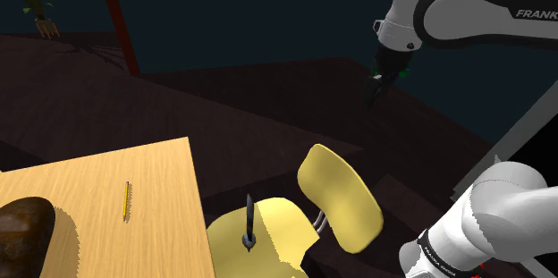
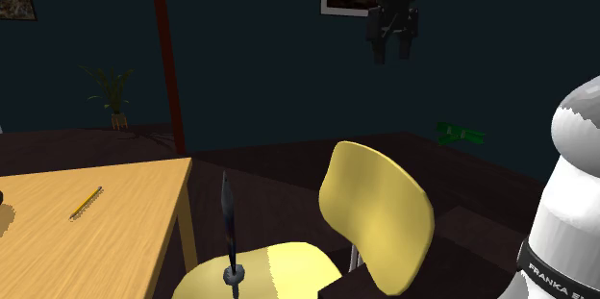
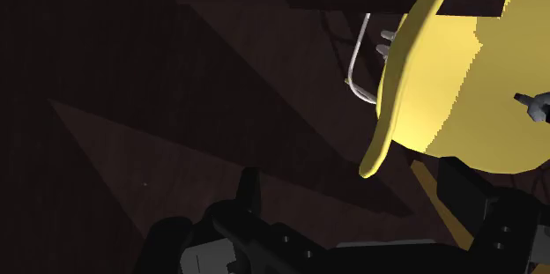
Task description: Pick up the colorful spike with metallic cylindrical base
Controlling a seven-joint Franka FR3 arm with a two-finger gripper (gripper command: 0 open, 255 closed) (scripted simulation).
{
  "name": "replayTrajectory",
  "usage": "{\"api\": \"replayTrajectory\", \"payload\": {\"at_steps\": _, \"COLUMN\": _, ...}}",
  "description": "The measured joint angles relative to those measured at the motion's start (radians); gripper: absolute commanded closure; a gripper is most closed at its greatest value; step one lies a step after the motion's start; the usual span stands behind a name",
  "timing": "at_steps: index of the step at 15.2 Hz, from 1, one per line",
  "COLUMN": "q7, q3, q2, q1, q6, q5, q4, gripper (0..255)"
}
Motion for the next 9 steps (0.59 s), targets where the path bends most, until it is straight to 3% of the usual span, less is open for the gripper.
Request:
{"api": "replayTrajectory", "payload": {"at_steps": 4, "q7": 0.049, "q3": 0.038, "q2": 0.01, "q1": 0.015, "q6": 0.031, "q5": 0.026, "q4": -0.023, "gripper": 0}}
{"api": "replayTrajectory", "payload": {"at_steps": 9, "q7": 0.181, "q3": 0.143, "q2": 0.049, "q1": 0.056, "q6": 0.107, "q5": 0.095, "q4": -0.064, "gripper": 0}}
